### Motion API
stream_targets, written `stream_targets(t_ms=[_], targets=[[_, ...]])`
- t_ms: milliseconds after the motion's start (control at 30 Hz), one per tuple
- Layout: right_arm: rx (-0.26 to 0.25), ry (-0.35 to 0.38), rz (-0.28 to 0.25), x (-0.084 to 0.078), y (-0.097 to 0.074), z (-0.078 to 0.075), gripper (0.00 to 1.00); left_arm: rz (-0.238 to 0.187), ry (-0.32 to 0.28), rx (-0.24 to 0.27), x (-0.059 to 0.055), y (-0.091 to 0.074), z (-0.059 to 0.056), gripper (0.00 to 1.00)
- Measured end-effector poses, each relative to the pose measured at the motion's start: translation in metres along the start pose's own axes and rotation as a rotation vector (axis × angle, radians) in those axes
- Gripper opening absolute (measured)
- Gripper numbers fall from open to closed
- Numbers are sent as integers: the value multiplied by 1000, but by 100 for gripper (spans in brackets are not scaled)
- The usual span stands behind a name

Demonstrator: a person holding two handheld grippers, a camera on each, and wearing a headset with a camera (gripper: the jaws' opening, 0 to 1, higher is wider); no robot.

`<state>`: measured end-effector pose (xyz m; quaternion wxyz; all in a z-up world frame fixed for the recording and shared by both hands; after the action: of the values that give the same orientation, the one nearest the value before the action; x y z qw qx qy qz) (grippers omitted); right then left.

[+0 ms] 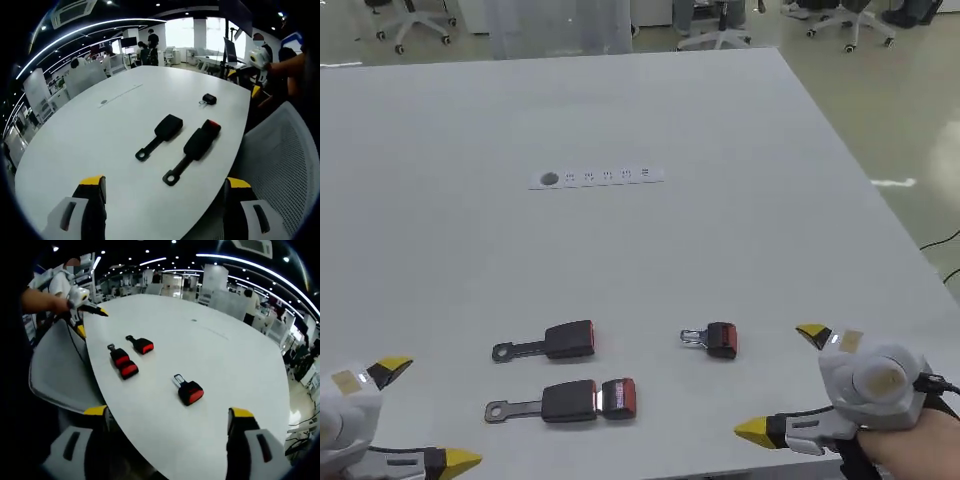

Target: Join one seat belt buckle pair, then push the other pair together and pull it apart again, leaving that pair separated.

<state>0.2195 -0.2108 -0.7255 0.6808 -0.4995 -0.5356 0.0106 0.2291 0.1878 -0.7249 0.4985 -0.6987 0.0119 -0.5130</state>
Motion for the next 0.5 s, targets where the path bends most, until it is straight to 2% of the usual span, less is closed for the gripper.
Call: stream_targets(t_ms=[133, 300, 500], targets=[[-7, -11, 14, -1, -1, 0, 100, -57, -12, -5, 2, -1, -1, 100], [-16, -5, 15, 0, -2, 0, 100, -60, -27, -12, -5, -1, 0, 100], [-27, 10, 15, 0, 0, 2, 100, -77, -30, -17, -1, -2, 2, 100]])
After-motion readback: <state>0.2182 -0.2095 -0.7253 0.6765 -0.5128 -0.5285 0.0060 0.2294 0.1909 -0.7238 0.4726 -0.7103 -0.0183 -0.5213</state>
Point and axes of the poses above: the centre of the closed fingertips' face, and the gripper's own axes: y roughly forward along the fingers, z roughly to its left, x roughly out of its top, the point moved 3 cm from there along -y, roughly backward along the fingers, and after that the axes turned 2 degrees about -y, right-handed, at the moved point
